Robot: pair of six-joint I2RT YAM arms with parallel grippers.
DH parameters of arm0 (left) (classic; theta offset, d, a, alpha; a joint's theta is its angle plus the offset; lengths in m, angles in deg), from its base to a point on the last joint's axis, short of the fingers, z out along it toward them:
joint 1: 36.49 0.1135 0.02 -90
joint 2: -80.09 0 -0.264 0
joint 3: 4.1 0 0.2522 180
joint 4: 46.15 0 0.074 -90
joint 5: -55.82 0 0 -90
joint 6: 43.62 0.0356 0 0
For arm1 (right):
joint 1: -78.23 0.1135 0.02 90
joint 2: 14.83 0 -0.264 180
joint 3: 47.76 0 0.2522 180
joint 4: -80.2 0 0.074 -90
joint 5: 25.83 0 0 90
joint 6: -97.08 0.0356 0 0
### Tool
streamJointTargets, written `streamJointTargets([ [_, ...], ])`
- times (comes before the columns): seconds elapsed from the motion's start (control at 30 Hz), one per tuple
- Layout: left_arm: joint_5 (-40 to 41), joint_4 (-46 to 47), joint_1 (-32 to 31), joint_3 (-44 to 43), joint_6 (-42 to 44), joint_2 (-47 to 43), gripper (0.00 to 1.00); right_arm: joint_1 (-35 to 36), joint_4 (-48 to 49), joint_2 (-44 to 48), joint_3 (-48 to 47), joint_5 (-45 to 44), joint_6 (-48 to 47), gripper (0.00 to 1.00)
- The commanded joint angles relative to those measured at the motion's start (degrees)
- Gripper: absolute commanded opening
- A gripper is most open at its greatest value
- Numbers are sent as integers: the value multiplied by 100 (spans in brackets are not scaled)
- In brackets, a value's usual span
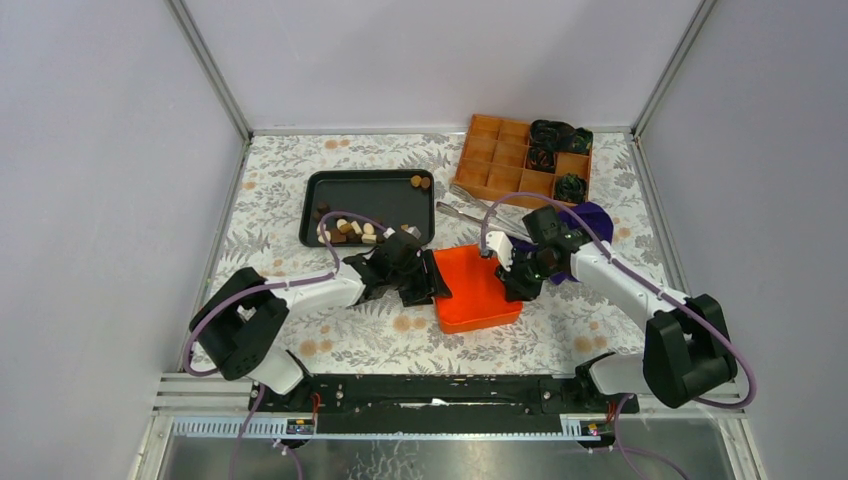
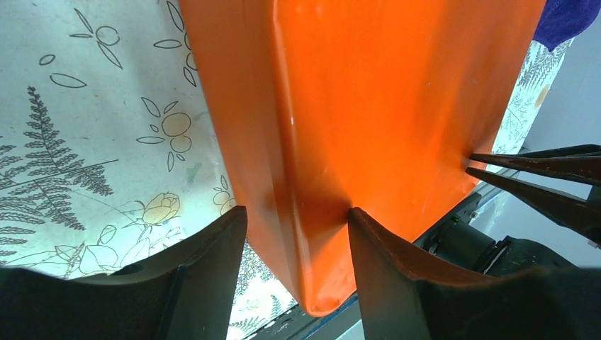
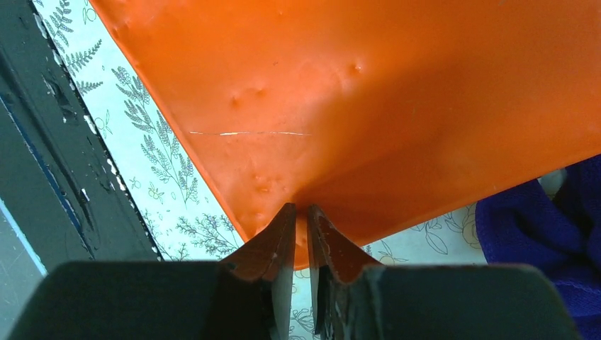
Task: Pack the chocolate
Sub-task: Adjust the packing box at the center of the board.
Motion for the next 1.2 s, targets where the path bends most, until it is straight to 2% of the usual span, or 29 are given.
streamJointTargets([
  [0.0,21,153,-36,61,-35,-130,62,-15,-514,-202,338,-1049,-26,20],
  [0.17,69,180,-41,-16,18,-338,64,-21,-970,242,-938,-415,358,28],
  [0.23,194,206,-34,-53,62,-608,66,-21,-831,332,-1432,-416,648,38],
  [0.3,427,207,-36,-59,107,-944,68,-24,-471,384,-1611,-667,1056,48],
  [0.37,785,84,-36,-35,117,-1336,67,-25,-28,349,-1607,-1285,1490,52],
  [0.43,1332,-232,-30,36,95,-1716,61,-71,328,243,-1516,-1995,1834,48],
  [0.57,1703,-907,61,401,-78,-2220,39,-390,770,-64,-1287,-2746,2284,21],
  [0.67,1426,-749,84,907,-298,-2356,30,-463,811,-552,-1240,-2752,2327,17],
  [0.77,963,-181,79,1314,-474,-2252,28,-461,616,-1136,-1418,-2147,2322,16],
  [0.9,650,339,-39,1363,-507,-1795,29,-306,332,-1728,-1847,-1030,2386,16],
  [1.07,218,1372,-405,1121,-423,-1109,38,-127,-323,-2211,-2645,827,2293,18],
  [1.13,25,1767,-581,973,-369,-859,42,-129,-525,-2291,-2920,1090,2223,20],
  [1.17,-45,1850,-665,895,-354,-769,43,-129,-541,-2276,-3014,912,2226,21],
])
